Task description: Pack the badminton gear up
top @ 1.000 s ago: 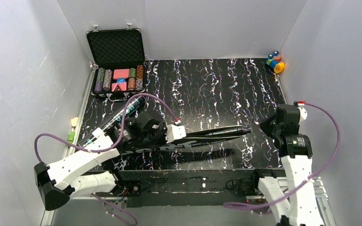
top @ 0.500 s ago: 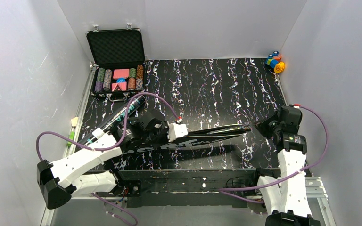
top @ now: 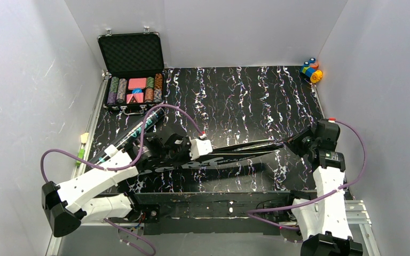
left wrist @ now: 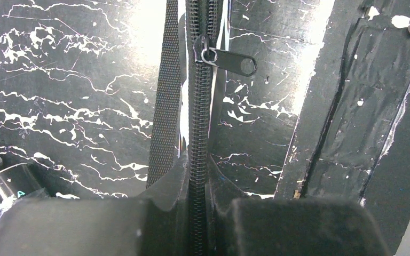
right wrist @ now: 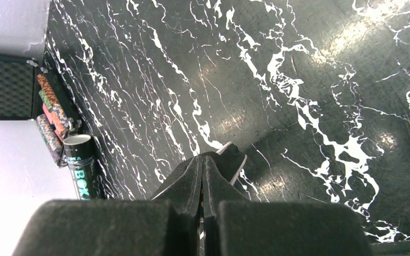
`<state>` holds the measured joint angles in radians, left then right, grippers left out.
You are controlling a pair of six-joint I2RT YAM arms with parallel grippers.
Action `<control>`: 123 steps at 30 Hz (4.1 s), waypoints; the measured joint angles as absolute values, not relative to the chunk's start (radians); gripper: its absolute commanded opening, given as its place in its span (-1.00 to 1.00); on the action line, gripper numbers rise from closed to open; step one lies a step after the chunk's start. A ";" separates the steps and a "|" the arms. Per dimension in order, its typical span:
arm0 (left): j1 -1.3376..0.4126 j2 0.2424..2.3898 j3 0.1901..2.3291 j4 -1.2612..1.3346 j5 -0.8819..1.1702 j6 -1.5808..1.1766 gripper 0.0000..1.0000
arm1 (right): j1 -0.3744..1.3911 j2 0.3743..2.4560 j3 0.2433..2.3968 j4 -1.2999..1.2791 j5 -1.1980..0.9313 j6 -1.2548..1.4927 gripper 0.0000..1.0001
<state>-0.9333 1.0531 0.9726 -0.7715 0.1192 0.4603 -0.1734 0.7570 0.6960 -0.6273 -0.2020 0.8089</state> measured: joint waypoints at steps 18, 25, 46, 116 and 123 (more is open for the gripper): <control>-0.917 1.059 0.973 -0.831 0.090 0.464 -1.00 | 0.161 0.800 0.627 -0.483 -0.093 0.984 -0.97; -0.917 1.059 0.973 -0.839 0.093 0.464 -1.00 | 0.189 0.811 0.622 -0.505 -0.045 0.991 -0.74; -0.917 1.058 0.978 -0.748 0.142 0.473 -1.00 | 0.110 0.739 0.800 -0.678 0.007 0.849 -0.62; -0.878 1.122 1.129 -0.672 0.105 0.399 -1.00 | 0.697 1.056 0.689 0.350 -0.421 1.063 -0.68; -0.878 1.123 1.129 -0.673 0.107 0.397 -1.00 | 0.701 1.045 0.677 0.370 -0.421 1.071 -0.97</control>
